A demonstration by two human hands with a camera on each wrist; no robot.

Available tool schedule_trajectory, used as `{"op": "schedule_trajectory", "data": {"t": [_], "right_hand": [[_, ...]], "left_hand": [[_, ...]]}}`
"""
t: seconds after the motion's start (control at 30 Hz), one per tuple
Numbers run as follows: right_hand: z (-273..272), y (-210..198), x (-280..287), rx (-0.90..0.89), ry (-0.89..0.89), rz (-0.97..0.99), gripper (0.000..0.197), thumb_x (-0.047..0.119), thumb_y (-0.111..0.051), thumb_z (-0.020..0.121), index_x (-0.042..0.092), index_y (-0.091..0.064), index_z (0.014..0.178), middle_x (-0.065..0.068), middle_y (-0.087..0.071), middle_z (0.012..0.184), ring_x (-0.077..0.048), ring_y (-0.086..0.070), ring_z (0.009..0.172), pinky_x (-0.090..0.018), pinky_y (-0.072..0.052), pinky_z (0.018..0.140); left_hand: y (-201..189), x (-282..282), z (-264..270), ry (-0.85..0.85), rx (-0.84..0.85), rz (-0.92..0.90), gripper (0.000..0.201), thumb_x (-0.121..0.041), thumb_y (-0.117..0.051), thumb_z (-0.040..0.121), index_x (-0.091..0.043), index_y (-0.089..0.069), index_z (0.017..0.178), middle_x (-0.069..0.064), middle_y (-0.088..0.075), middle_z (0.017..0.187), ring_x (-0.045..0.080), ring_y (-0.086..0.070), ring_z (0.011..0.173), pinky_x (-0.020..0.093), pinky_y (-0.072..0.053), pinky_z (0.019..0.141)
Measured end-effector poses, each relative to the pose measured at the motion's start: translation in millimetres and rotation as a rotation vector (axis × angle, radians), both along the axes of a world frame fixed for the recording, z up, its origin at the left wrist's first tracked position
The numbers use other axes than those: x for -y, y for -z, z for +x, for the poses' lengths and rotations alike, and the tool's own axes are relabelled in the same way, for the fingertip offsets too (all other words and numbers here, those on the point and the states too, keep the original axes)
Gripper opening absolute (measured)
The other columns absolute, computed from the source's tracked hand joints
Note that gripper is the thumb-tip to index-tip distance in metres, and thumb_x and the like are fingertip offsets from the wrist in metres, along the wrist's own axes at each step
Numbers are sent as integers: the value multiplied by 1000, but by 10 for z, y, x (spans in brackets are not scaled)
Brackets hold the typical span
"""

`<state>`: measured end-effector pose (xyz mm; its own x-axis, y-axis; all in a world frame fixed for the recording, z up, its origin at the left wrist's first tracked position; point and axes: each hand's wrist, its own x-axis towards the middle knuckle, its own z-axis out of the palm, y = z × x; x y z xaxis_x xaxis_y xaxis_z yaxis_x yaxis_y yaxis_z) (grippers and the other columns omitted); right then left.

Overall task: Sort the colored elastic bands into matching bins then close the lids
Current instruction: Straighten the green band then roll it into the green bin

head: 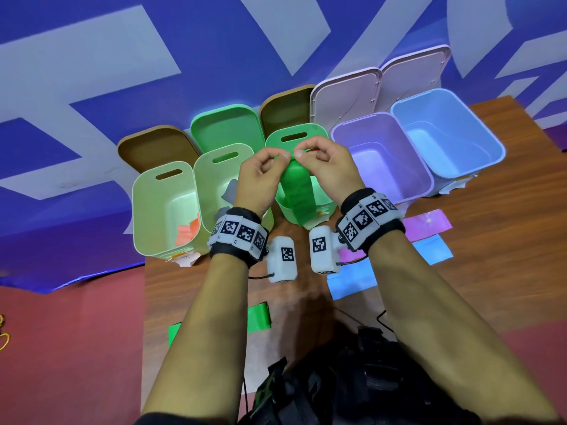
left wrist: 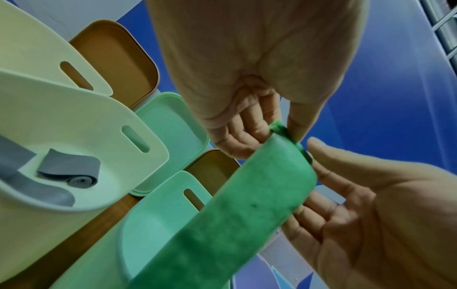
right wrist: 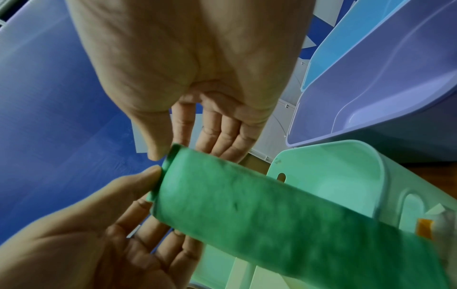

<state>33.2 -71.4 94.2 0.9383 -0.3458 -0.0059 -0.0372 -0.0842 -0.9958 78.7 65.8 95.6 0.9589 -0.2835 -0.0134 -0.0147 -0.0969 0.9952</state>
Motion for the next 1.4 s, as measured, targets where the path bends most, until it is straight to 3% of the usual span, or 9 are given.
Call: {"op": "schedule_trajectory", "data": {"t": [0.13,0.33,0.53,0.63,0.77,1.0,1.07,1.23,1.4], "right_hand": [[-5,2,18,40,15,3,4,15,-65,92,15,-69,95,4,-66,79,-12,-62,79,-33,-53,82],[-22,-8,20,53,16,25,8,6,-68,89,10,-70,95,12,-64,76,-3,-59,74,-18,-49,76],[-21,16,14,18,37,25,10,19,-68,92,17,-71,102,5,-67,78,-7,-63,80,-27,-53,83],[-9,7,10,30,47,18,5,12,-67,92,16,-70,91,11,-65,78,-3,-60,76,-21,-50,77],[1,-3,26,53,42,35,6,8,-69,89,12,-70,94,9,-65,79,-4,-60,78,-18,-51,77],[11,40,17,38,41,16,5,18,-66,93,18,-71,96,3,-69,83,-8,-62,81,-29,-53,80],[8,48,15,16,38,7,5,19,-65,94,19,-70,94,-4,-68,82,-10,-62,78,-30,-54,77],[21,45,25,29,39,22,4,11,-67,92,14,-69,94,7,-65,77,-2,-60,75,-19,-50,75],[23,63,16,30,32,16,8,19,-68,92,17,-71,100,6,-66,77,-5,-62,78,-26,-53,79]], "left_hand": [[-15,20,-9,12,-10,-15,12,-9,-63,94,-16,-69,86,-12,-65,63,3,-56,62,16,-46,62],[23,1,3,18,26,-26,7,-9,-64,94,-12,-70,92,-14,-64,62,0,-54,60,16,-45,62],[11,2,12,53,54,-29,12,-5,-67,89,-16,-70,94,-4,-66,76,9,-55,70,19,-45,65],[17,2,27,49,47,-9,12,-11,-68,88,-22,-71,91,1,-66,83,14,-56,78,25,-46,70],[37,12,13,12,-23,-14,9,-21,-66,93,-21,-70,85,0,-64,72,18,-56,74,33,-48,70],[45,7,42,1,7,-28,7,-6,-65,92,-12,-69,89,-11,-68,69,1,-59,65,17,-47,65],[38,5,43,3,11,-40,6,-8,-66,91,-13,-69,89,-12,-67,70,1,-58,66,19,-47,67],[79,23,22,-1,-34,-24,10,-16,-65,94,-16,-68,85,-11,-65,64,5,-57,63,23,-47,66],[70,4,29,14,-11,-46,7,-9,-66,93,-14,-67,88,-8,-67,67,6,-59,65,21,-47,65]]}}
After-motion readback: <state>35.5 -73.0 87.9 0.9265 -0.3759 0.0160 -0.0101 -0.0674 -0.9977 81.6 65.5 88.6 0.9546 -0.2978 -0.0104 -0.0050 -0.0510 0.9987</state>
